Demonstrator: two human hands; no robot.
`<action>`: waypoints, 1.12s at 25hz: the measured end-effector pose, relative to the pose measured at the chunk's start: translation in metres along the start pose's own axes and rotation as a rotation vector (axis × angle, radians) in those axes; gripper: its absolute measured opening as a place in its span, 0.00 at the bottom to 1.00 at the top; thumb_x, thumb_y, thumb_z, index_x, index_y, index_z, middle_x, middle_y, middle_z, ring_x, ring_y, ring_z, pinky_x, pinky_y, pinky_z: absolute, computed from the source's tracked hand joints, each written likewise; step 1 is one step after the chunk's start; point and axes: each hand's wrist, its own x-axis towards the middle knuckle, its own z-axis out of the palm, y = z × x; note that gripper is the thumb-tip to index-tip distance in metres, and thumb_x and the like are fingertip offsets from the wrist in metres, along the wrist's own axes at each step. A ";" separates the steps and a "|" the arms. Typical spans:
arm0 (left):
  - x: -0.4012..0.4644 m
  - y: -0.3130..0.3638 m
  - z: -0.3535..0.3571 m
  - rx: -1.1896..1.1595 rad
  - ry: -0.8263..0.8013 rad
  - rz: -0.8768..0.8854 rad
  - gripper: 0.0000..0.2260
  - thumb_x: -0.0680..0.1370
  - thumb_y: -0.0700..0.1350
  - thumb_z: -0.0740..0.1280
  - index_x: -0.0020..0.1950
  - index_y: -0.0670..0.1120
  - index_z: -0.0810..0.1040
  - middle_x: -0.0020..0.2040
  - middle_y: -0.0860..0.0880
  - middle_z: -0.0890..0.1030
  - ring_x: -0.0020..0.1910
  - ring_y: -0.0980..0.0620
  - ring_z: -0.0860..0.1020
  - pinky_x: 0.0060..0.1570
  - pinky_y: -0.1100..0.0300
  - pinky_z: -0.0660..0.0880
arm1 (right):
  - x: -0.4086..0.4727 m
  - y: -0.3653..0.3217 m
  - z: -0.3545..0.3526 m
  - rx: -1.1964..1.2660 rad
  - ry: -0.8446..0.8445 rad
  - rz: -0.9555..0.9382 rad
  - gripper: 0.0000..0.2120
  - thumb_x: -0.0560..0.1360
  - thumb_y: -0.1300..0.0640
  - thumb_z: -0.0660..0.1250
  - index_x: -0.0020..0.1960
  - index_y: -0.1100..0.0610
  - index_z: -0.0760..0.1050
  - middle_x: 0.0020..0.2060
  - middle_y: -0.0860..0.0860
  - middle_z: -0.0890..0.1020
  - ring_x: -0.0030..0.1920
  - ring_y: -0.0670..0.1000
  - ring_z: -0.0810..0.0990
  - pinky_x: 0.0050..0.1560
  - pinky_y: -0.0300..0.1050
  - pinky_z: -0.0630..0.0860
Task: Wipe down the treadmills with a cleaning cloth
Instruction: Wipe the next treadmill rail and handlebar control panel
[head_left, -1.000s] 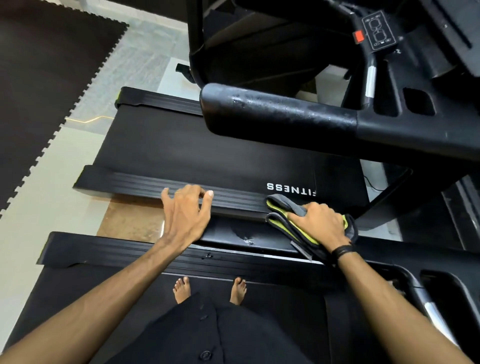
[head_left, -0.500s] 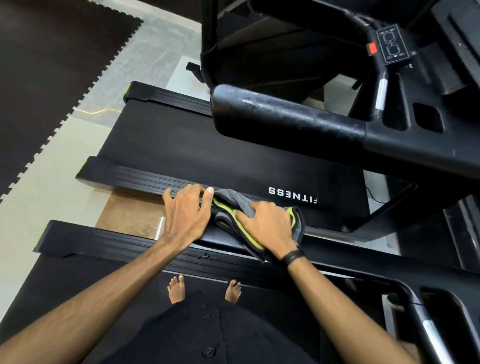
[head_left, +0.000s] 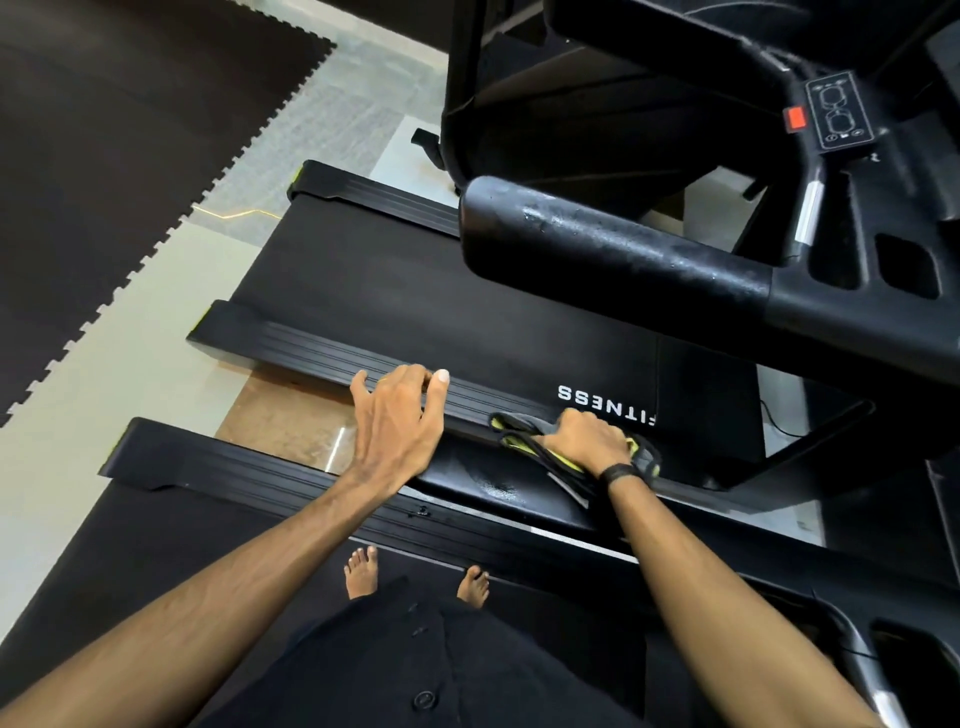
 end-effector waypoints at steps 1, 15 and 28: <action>0.000 0.000 -0.001 -0.001 -0.001 0.004 0.15 0.84 0.51 0.56 0.39 0.48 0.71 0.34 0.55 0.72 0.35 0.54 0.72 0.70 0.38 0.59 | 0.002 -0.017 0.003 -0.006 0.025 -0.036 0.33 0.74 0.29 0.63 0.61 0.57 0.77 0.63 0.58 0.80 0.63 0.60 0.78 0.57 0.51 0.72; 0.008 -0.013 -0.004 -0.186 -0.056 -0.120 0.17 0.84 0.53 0.59 0.35 0.52 0.67 0.30 0.52 0.71 0.32 0.52 0.70 0.43 0.51 0.69 | -0.047 0.063 0.006 0.110 0.326 -0.061 0.22 0.70 0.30 0.63 0.45 0.47 0.81 0.37 0.47 0.82 0.46 0.56 0.82 0.41 0.49 0.72; 0.006 -0.018 -0.010 -0.242 -0.021 -0.120 0.26 0.82 0.58 0.50 0.48 0.39 0.78 0.44 0.41 0.81 0.45 0.43 0.78 0.56 0.44 0.71 | -0.051 -0.061 0.023 0.120 0.452 -0.253 0.26 0.72 0.30 0.56 0.45 0.51 0.78 0.39 0.50 0.82 0.43 0.56 0.81 0.38 0.47 0.69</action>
